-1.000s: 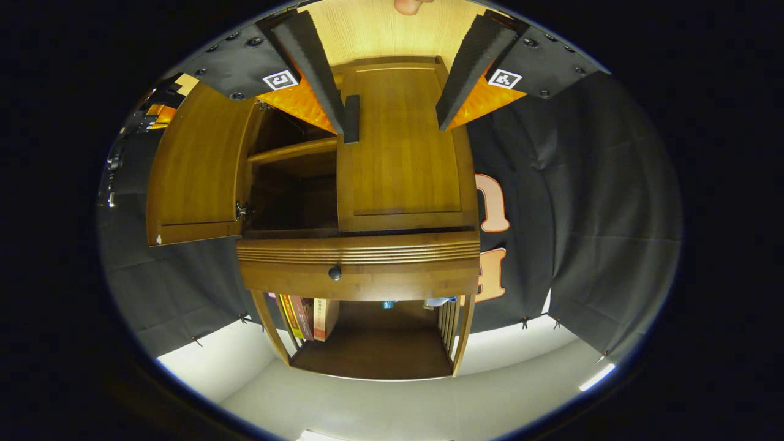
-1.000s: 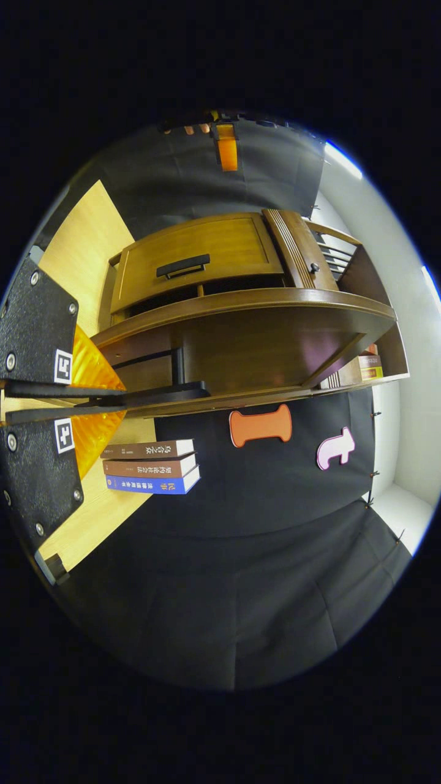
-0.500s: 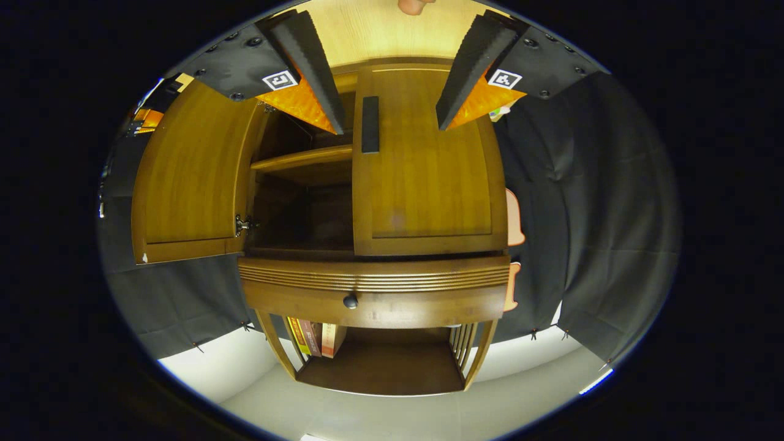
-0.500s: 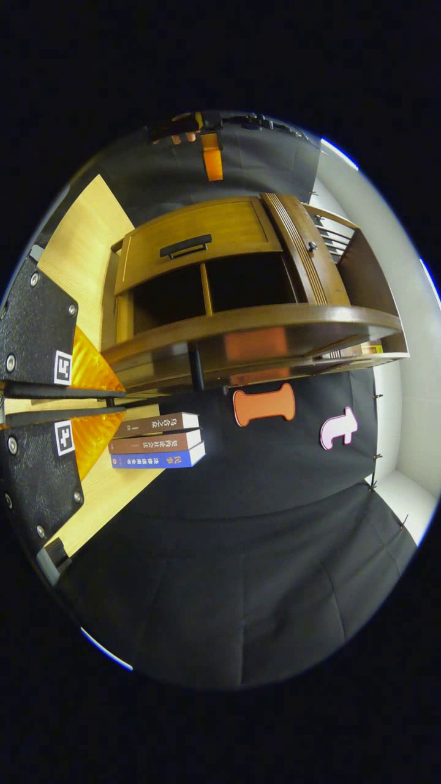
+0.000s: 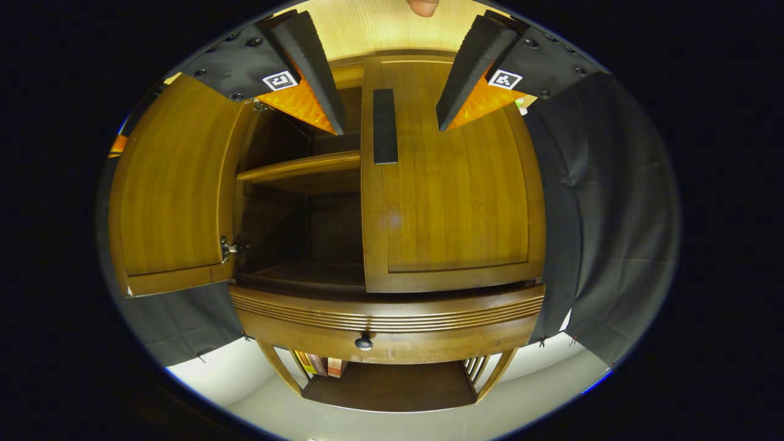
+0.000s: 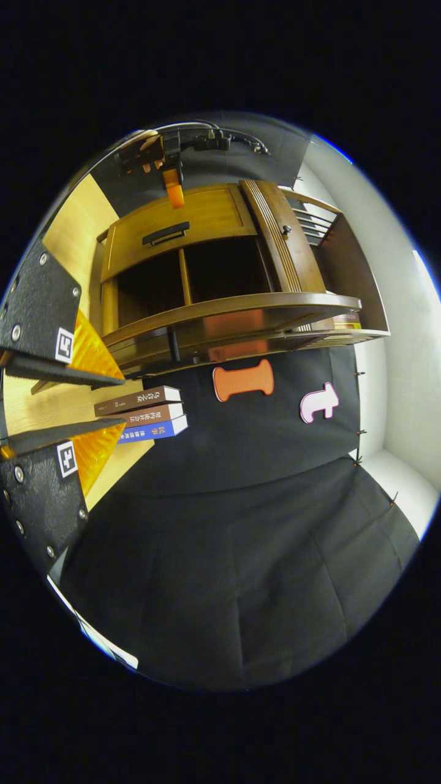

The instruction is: Open the right door of the double-door shoe cabinet with the right hand, and open the left door with the left hand.

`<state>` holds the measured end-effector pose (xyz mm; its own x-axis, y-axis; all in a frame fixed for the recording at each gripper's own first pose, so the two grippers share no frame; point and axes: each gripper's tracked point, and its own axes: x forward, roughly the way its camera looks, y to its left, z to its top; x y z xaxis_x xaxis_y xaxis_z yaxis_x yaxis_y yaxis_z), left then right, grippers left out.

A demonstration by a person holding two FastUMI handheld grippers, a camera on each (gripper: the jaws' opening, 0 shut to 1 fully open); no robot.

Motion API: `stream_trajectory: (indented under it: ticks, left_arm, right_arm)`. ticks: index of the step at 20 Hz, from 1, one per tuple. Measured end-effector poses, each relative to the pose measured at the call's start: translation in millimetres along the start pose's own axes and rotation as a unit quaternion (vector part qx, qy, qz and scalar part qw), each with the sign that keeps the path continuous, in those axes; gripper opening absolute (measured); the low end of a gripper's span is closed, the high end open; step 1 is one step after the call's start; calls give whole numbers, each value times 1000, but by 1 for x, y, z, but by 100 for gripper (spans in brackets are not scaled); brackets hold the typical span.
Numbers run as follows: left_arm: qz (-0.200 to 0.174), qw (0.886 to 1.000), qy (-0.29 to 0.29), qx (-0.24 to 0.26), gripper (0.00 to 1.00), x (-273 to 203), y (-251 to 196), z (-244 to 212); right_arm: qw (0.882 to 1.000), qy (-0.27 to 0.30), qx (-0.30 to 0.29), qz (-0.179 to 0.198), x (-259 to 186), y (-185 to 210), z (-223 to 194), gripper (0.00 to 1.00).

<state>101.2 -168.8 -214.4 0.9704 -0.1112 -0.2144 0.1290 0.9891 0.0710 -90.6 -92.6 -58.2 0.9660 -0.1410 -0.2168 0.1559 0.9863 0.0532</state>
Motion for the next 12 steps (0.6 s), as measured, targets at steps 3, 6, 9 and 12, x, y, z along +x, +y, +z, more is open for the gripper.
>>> stream_trajectory:
  ticks: [3, 6, 9, 12]
  left_arm:
    - [-9, 1000, 6, -5, 96, 22, -9, -17]
    - [-16, 1000, 14, -7, 96, 43, -16, -32]
    - [-6, 1000, 13, -8, 96, 57, -10, -38]
    - [4, 1000, 12, -16, 96, 71, -2, -42]
  right_arm:
    - [1000, -11, -9, -5, 2, -2, 3, 41]
    - [1000, -13, -19, -6, 2, -3, 4, 81]
    - [999, -10, -34, -9, 2, -4, 4, 96]
    - [999, -6, -51, -7, 1, -7, 5, 98]
